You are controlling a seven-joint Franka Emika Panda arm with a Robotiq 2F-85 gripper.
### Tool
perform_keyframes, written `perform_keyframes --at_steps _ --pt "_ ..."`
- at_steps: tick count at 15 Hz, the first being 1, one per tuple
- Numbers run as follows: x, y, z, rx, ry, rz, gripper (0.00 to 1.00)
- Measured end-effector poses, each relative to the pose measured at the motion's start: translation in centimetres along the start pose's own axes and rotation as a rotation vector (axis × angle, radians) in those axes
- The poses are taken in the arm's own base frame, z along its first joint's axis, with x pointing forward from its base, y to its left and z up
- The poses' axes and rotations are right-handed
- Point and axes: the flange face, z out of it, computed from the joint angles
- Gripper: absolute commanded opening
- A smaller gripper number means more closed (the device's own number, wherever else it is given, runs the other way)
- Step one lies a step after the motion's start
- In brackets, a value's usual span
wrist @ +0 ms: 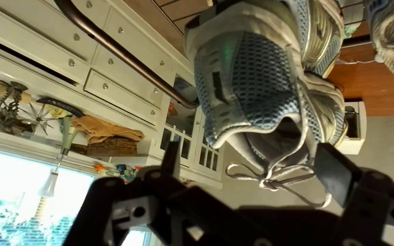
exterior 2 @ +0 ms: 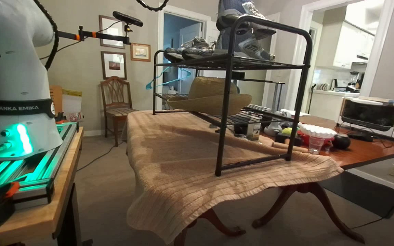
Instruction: Unstack the two pairs of sneakers.
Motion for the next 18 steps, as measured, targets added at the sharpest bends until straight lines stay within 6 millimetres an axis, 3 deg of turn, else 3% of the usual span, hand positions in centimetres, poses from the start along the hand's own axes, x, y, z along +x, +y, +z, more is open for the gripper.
perform_keyframes --at_steps 9,18 --pt "-0.2 1.6 2.1 -0.007 -0.072 -0.002 1.0" --pt "0.3 1.3 2.6 -0.03 -0.143 0.092 1.0"
